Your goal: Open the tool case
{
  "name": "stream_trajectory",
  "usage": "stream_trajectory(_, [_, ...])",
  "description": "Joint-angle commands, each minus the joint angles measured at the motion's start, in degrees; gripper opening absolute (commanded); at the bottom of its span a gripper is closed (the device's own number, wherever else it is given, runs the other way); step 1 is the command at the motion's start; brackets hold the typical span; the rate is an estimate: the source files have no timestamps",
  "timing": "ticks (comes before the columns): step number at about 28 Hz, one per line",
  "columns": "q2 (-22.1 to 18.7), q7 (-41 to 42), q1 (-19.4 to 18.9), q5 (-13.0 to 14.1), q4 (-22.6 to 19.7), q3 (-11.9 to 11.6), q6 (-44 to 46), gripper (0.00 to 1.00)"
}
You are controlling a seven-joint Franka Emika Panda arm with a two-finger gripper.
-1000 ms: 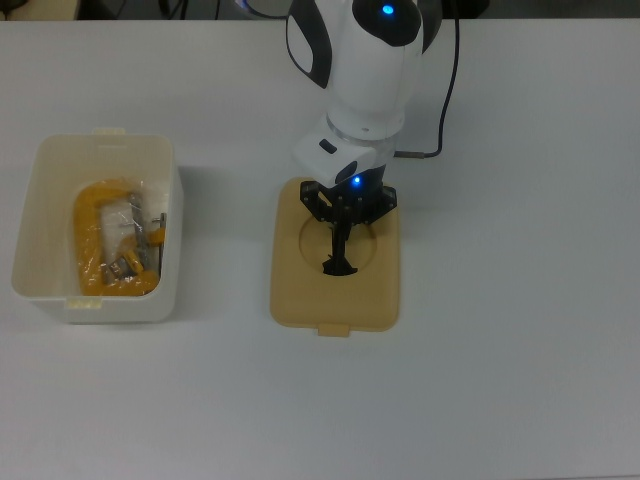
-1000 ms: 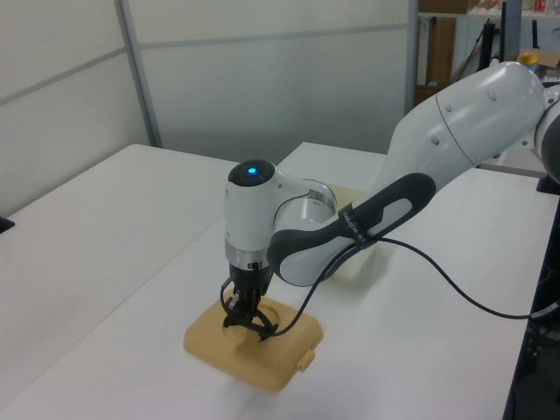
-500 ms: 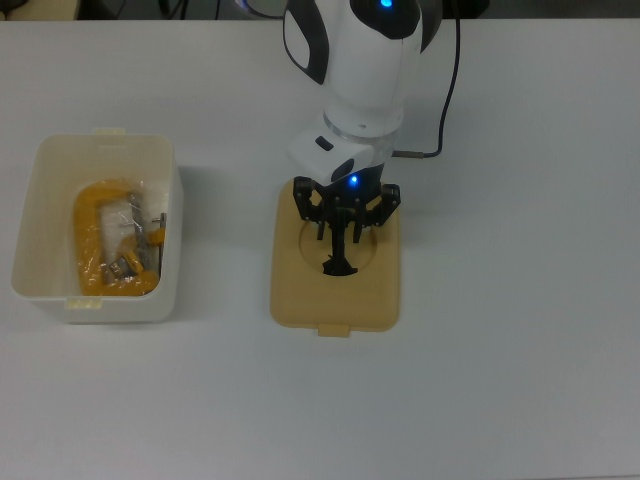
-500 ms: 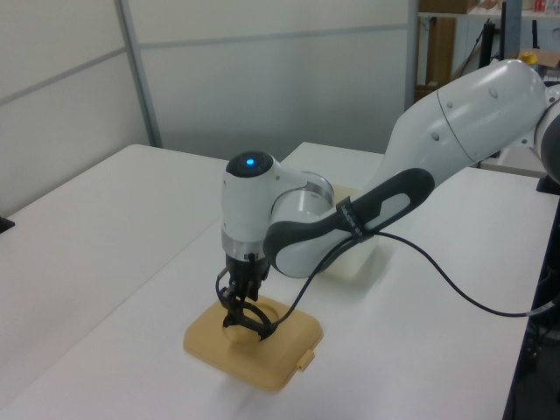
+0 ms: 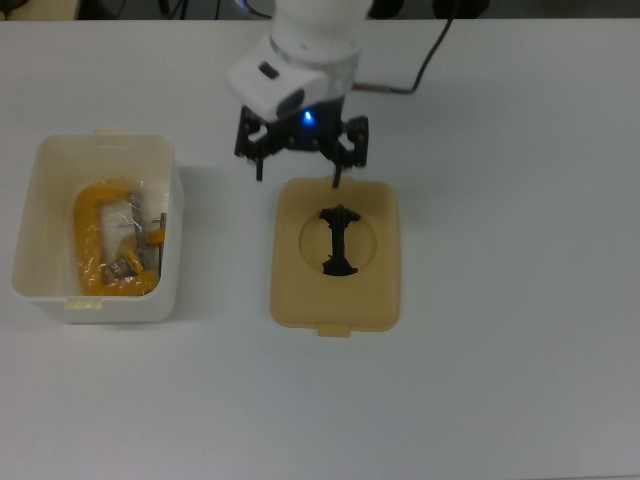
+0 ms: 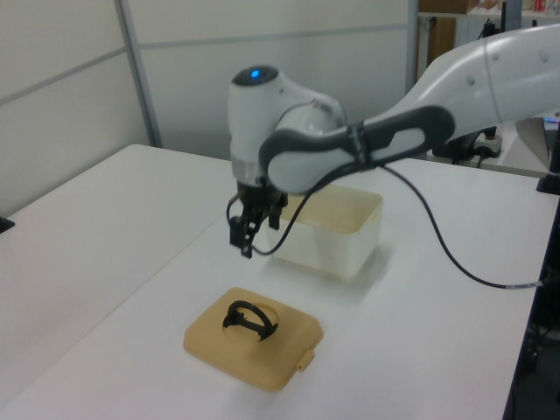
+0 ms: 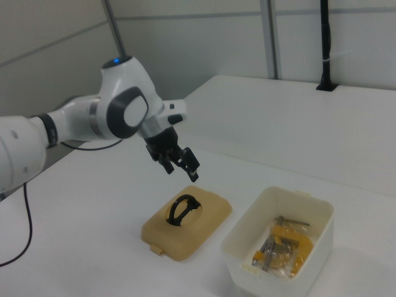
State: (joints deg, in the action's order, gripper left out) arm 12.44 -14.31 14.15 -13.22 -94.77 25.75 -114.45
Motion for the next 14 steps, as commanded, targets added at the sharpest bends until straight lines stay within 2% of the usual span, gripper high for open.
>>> stream_trajectory(1, [-6.4, 7.4, 1.4, 5.3, -1.5, -2.0, 5.5, 1.0])
stream_trajectory(3, [-7.6, 9.5, 1.1, 6.9, -1.5, -3.7, 7.3, 1.0])
stream_trajectory(4, [-8.9, 12.0, 0.8, 8.5, -1.5, -5.4, 8.8, 1.0])
stream_trajectory(8, [-11.6, 17.3, 0.7, 12.0, -1.5, -8.7, 11.1, 1.0])
stream_trajectory(9, [-12.6, 18.6, 0.5, 13.2, -1.5, -10.3, 11.9, 1.0])
stream_trajectory(14, [-15.0, 19.4, -0.3, 13.7, -1.5, -13.3, 15.6, 1.0])
